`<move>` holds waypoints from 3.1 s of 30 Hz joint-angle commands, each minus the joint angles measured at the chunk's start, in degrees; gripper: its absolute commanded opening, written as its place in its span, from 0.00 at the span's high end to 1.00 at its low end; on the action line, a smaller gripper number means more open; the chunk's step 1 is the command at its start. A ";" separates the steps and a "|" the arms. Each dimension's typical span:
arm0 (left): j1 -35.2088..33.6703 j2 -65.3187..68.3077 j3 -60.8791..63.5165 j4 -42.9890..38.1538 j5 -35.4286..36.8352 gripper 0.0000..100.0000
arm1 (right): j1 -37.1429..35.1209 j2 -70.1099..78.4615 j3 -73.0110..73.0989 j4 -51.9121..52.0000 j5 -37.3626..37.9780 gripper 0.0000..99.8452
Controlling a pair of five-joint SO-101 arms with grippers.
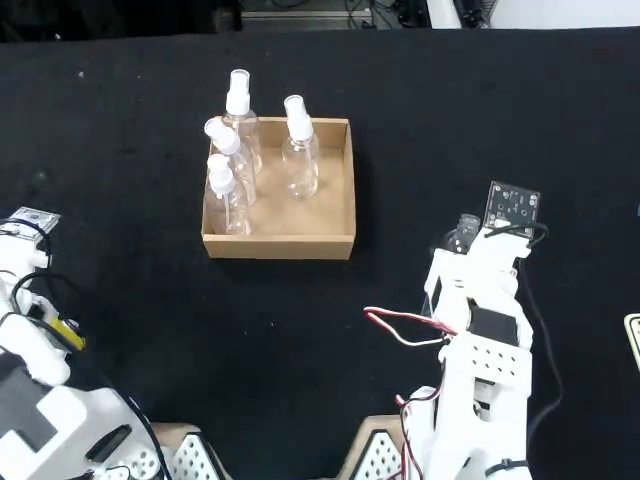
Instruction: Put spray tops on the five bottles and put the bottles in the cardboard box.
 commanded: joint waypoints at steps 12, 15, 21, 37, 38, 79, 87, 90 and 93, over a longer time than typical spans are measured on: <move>-0.31 7.38 -2.86 -4.40 -0.44 0.86 | -1.05 -2.15 -0.22 -1.49 0.00 0.99; -0.40 7.38 -3.47 -1.93 -0.44 0.98 | -1.05 -2.15 -0.22 -1.49 0.00 0.99; -4.18 8.09 -10.77 -3.87 5.98 0.97 | -1.05 -2.24 -0.22 -1.49 0.00 0.99; -10.24 18.37 -14.37 -5.80 23.21 0.74 | -1.05 -2.24 -0.22 -1.41 0.00 0.99; -10.24 18.37 -14.99 -5.80 23.30 0.75 | -1.05 -2.24 -0.22 -1.41 0.00 0.99; 3.47 -12.04 -38.81 30.95 38.86 0.97 | -1.14 -36.09 0.40 16.09 0.09 0.99; 20.26 -20.22 -47.43 29.54 53.19 0.97 | -14.95 -46.37 -10.33 15.56 2.46 0.99; 26.86 -21.54 -53.93 29.45 57.67 0.97 | -22.86 -44.00 -14.37 12.75 3.96 0.99; 33.19 -21.45 -60.62 27.96 61.63 0.97 | -29.54 -38.73 -15.96 8.44 2.55 0.99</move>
